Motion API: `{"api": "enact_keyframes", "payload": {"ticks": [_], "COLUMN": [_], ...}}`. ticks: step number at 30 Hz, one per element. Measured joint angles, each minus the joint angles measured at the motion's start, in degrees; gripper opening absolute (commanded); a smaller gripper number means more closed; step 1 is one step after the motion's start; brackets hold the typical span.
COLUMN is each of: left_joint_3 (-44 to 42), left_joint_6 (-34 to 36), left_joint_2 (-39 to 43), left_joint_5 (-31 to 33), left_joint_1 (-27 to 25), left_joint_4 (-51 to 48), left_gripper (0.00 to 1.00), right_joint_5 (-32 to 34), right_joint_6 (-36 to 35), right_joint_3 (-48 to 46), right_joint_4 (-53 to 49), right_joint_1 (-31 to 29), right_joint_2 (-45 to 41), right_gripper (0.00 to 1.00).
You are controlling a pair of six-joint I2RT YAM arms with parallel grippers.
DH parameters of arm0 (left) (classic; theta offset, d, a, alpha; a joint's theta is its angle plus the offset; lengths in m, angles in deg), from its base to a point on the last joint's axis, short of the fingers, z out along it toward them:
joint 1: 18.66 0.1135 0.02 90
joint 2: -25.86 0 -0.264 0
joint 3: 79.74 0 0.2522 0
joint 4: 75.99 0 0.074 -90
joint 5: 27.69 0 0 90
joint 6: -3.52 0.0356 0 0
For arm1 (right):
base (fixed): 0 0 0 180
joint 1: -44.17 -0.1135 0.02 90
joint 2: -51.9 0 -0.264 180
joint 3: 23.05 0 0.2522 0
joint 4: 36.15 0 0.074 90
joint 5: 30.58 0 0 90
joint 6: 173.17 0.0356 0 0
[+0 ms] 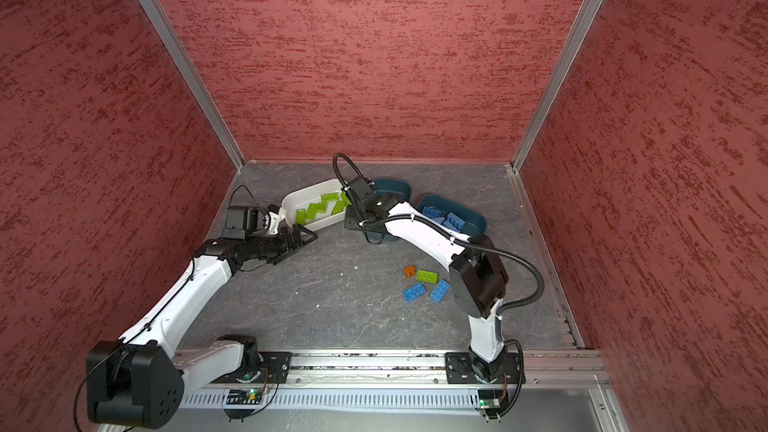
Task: Sort the legos into containers by color
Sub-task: 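Carry the small lime-green brick into the white tub and release it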
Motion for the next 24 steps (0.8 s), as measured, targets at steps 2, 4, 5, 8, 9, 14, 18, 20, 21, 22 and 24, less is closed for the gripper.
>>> {"api": "enact_keyframes", "payload": {"ticks": [2, 4, 5, 8, 9, 14, 18, 20, 21, 22, 24], "left_joint_3": [0.1, 0.4, 0.5, 0.7, 0.7, 1.0, 1.0, 1.0, 1.0, 1.0, 1.0], "left_joint_6": [-0.5, -1.0, -1.2, -1.9, -1.9, -2.2, -2.3, -2.3, -2.3, -2.3, -2.3], "left_joint_2": [-0.5, -1.2, -1.6, -2.4, -2.5, -2.7, -2.7, -2.7, -2.7, -2.7, -2.7], "left_joint_5": [-0.4, -1.0, -1.2, -1.5, -1.6, -1.9, -2.3, -2.4, -2.4, -2.4, -2.5], "left_joint_1": [0.3, 0.6, 0.7, 0.8, 0.9, 1.2, 1.4, 1.5, 1.6, 1.6, 1.6], "left_joint_4": [0.4, 0.8, 1.1, 1.9, 2.2, 2.4, 2.8, 2.8, 2.8, 2.8, 2.8], "left_gripper": [1.0, 1.0, 1.0, 1.0, 1.0, 1.0, 1.0, 1.0, 1.0, 1.0, 1.0], "right_joint_5": [-0.9, -1.4, -1.4, -1.4, -1.3, -0.5, 0.5, 1.2, 1.5, 1.8, 2.3], "right_joint_6": [-2.2, -4.0, -4.9, -7.1, -7.8, -9.9, -11.3, -12.0, -12.2, -12.6, -13.2], "right_joint_3": [5.3, 11.1, 14.2, 22.3, 25.0, 35.0, 37.2, 37.2, 37.1, 37.0, 34.6], "right_joint_4": [0.8, 0.9, 1.2, 1.2, 1.1, 0.3, -1.0, -2.2, -2.4, -2.7, -3.0], "right_joint_1": [0.7, 1.4, 1.7, 2.3, 2.4, 3.3, 4.1, 4.5, 4.6, 4.6, 4.7], "right_joint_2": [4.6, 9.3, 11.8, 18.3, 20.3, 28.1, 30.2, 30.2, 30.1, 29.9, 28.2], "right_gripper": [0.27, 0.27, 0.27, 0.28, 0.28, 0.47, 0.64, 0.67, 0.68, 0.69, 0.7]}}
